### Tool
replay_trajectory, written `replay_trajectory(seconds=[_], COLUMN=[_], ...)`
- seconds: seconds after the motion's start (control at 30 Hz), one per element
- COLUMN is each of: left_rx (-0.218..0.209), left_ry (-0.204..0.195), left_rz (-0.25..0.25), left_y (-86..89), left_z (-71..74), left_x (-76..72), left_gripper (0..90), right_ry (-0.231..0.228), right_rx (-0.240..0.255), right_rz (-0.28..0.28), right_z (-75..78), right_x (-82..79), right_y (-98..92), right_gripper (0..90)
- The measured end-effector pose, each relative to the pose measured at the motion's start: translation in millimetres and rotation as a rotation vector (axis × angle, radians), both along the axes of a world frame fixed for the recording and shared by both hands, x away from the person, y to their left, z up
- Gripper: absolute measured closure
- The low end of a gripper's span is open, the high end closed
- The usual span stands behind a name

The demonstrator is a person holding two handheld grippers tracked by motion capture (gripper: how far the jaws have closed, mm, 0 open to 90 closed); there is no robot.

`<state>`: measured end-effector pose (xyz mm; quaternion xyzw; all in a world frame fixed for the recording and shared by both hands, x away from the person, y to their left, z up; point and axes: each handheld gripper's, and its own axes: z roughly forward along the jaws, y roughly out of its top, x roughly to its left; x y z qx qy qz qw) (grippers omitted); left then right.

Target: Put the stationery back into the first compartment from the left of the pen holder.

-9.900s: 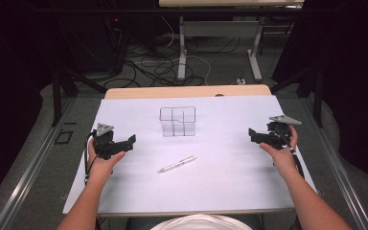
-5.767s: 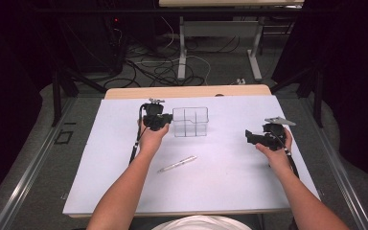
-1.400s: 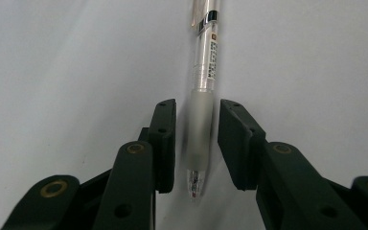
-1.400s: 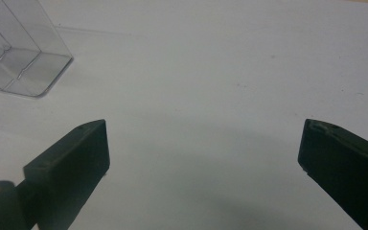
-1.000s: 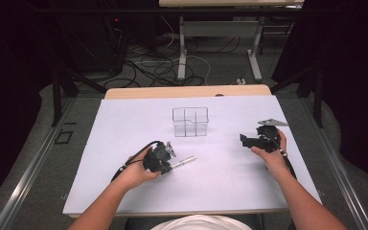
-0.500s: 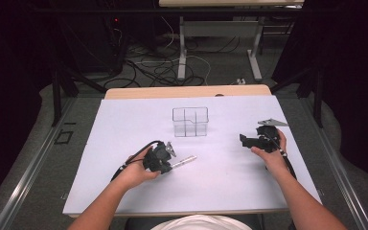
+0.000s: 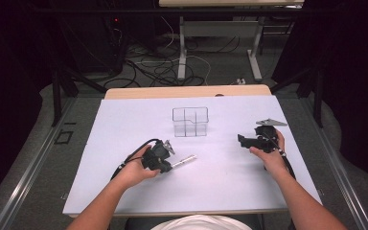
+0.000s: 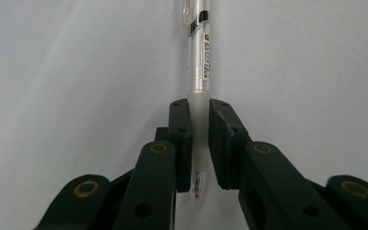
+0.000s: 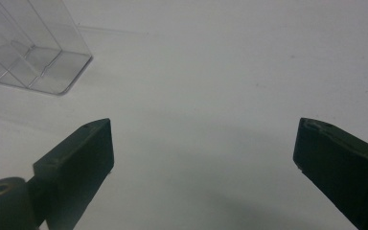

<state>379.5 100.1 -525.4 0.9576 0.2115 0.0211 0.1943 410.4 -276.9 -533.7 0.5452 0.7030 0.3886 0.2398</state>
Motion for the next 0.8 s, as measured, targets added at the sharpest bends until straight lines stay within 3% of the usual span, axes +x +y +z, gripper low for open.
replay_trajectory(seconds=[0.17, 0.43, 0.53, 0.6, 0.67, 0.8], left_rx=[-0.042, -0.095, -0.110, -0.125, -0.136, -0.166], left_ry=[0.024, 0.073, 0.080, 0.078, 0.085, 0.106], left_rz=[0.027, 0.075, 0.081, 0.089, 0.099, 0.127], left_y=[1.7, 4.8, 4.9, 4.4, 4.6, 6.3], left_z=[2.4, 5.6, 6.5, 6.4, 7.1, 8.8], left_x=[1.2, 2.7, 3.0, 3.1, 3.6, 4.3], left_gripper=[80.2, 80.2, 80.2, 80.2, 80.2, 80.1], right_ry=[0.012, -0.047, -0.052, -0.053, -0.045, -0.018], right_rx=[0.014, -0.083, -0.097, -0.098, -0.097, -0.101], right_rz=[0.025, 0.093, 0.116, 0.124, 0.133, 0.210], right_z=[2.1, 7.4, 8.3, 9.0, 10.4, 11.6], right_x=[-2.1, -7.8, -8.3, -8.8, -10.0, -12.0], right_y=[6.7, 17.2, 20.5, 22.1, 24.4, 30.4], right_gripper=[11.2, 18.6, 23.7, 25.2, 32.4, 36.4])
